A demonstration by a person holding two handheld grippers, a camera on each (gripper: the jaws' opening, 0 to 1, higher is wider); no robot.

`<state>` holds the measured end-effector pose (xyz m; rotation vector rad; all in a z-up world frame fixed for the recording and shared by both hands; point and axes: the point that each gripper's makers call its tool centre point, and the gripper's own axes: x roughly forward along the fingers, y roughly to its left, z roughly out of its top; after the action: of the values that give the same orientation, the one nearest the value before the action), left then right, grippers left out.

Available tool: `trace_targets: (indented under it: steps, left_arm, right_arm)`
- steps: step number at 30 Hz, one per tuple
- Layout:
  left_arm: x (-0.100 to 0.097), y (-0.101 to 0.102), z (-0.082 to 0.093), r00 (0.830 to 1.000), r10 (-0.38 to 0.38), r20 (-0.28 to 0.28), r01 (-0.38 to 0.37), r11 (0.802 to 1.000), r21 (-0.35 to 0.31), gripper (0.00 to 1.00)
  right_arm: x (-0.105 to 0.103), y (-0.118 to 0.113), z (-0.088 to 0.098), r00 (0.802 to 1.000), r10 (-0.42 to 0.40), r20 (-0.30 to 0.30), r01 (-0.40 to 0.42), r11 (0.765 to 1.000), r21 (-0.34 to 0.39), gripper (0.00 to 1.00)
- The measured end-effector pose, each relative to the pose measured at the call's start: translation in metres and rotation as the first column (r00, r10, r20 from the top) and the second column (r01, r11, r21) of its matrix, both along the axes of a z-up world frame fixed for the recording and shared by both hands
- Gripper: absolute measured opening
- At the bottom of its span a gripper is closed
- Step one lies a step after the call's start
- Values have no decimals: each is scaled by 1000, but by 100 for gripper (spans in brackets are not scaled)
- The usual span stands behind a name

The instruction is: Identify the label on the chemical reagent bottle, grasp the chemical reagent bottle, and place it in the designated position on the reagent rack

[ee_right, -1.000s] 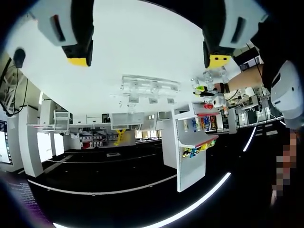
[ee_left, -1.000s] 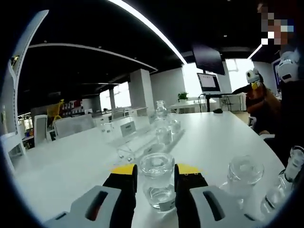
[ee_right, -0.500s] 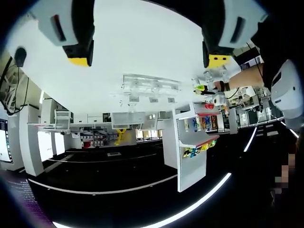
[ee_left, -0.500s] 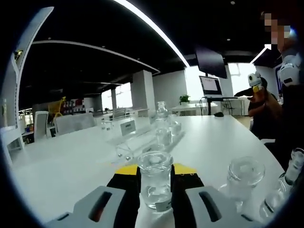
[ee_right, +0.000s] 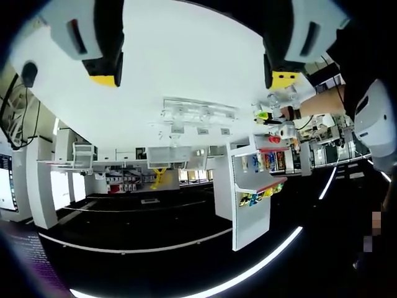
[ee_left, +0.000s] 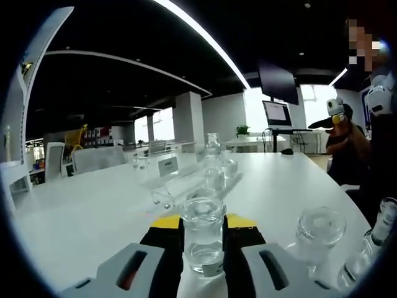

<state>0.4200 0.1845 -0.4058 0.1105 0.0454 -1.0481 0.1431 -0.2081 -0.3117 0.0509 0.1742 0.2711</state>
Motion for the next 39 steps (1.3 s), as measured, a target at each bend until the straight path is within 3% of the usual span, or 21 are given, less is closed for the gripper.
trace_targets:
  steps: [17,19,26,39]
  left_arm:
    - [12,9,3,998,64,-14,-65,997,-40,23]
    - [13,11,7,997,68,-31,-70,995,-77,23]
    - [16,16,22,994,105,-24,-107,988,-112,23]
    - [9,12,56,993,113,32,-109,989,-96,23]
  right_arm:
    - [0,0,-3,1000,-6,-7,6,1000,-3,90]
    - [0,-1,-3,1000,-8,-7,8,1000,-6,90]
    - [0,-1,-2,1000,-8,-7,7,1000,-9,90]
    - [-2,-2,-3,1000,-8,-8,8,1000,-13,89]
